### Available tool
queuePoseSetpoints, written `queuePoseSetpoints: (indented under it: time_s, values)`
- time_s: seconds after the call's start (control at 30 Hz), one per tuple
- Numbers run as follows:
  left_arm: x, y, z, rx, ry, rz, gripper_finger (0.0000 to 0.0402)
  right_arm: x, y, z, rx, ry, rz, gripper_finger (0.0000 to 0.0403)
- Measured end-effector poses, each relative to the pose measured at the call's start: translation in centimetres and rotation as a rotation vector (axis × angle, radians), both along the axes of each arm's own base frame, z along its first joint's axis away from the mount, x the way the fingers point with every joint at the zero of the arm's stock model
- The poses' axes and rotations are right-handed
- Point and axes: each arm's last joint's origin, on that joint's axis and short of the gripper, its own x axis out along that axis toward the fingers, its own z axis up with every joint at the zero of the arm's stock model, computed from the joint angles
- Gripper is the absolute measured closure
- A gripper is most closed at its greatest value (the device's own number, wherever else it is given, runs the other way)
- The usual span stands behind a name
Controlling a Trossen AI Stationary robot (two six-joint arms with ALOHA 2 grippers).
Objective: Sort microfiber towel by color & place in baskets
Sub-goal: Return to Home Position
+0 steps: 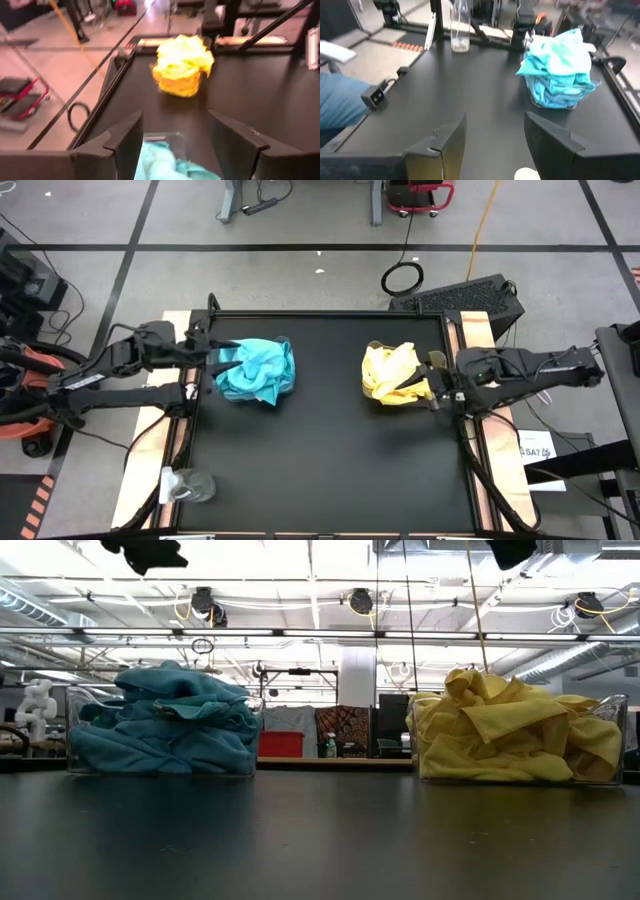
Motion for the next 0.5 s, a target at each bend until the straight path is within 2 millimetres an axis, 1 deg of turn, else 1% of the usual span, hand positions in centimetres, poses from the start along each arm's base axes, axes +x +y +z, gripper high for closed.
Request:
queuePoseSetpoints:
  time_s: [0.07, 0.17, 0.3, 0.5]
  values:
    - [-0.2, -0.3, -0.1, 0.005, -0.04, -0.032, 0.0179, -0.7, -0.1, -0.9, 0.009, -0.043, 0.0, 0.0211]
    - [-0.4, -0.7, -1.0, 0.012, -0.128, -0.083, 0.0179, -1.7, -0.2, -2.1, 0.028, -0.104, -0.003, 0.0211]
    - [-0.4, -0.9, -3.3, -0.013, -0.17, -0.096, 0.0179, -2.8, -0.4, -3.6, 0.047, -0.172, -0.004, 0.0211]
    - [-0.3, -1.4, -6.5, -0.057, -0.227, -0.146, 0.0179, -4.5, -0.6, -5.0, 0.06, -0.239, -0.004, 0.0211]
